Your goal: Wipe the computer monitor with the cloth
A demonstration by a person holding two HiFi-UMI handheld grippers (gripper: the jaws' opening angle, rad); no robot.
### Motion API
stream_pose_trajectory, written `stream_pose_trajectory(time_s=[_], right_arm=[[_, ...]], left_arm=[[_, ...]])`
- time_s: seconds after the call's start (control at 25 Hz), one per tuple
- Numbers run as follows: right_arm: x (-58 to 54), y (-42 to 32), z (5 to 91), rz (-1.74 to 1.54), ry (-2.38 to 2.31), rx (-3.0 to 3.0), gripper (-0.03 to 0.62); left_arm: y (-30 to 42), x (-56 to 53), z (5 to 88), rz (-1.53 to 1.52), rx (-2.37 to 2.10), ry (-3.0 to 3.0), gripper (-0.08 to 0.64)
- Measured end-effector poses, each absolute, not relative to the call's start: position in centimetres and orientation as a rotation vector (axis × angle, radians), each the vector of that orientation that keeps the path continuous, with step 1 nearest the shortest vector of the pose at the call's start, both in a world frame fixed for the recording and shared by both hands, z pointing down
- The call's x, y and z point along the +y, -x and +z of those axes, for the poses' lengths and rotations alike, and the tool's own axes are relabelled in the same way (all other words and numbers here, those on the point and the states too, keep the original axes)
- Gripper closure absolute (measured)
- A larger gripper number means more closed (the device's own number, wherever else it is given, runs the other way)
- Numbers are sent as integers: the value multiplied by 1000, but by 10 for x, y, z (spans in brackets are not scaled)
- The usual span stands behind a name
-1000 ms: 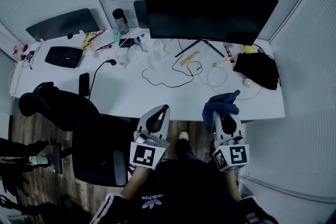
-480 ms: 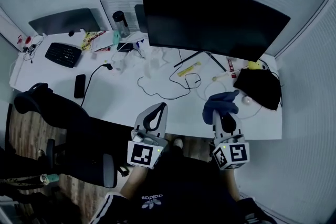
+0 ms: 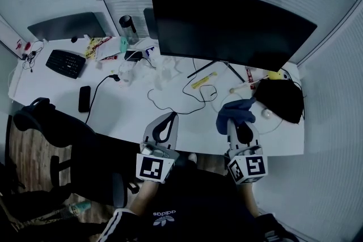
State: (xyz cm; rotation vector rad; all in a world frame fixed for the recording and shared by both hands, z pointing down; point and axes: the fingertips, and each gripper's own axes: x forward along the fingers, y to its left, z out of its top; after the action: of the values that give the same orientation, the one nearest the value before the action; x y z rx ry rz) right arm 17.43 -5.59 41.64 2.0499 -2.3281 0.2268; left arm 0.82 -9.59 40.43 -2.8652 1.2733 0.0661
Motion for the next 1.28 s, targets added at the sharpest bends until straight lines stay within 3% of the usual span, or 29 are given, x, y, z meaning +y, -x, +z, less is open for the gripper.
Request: stream_pose_trajectory(time_s=[0.4,0.76,1.28], right_arm=[[-109,-161,378,47,-2039,-2359,543],[-171,-157,286,-266,-2100,-2422,545],[-267,-87,204,-550,-1988,-2513,545]], left_arm=[[-2,-141,384,106,1221,2861,554],[11,-169,376,143,1221,2849,554],[36,-196,371,157,1214,2845,554]])
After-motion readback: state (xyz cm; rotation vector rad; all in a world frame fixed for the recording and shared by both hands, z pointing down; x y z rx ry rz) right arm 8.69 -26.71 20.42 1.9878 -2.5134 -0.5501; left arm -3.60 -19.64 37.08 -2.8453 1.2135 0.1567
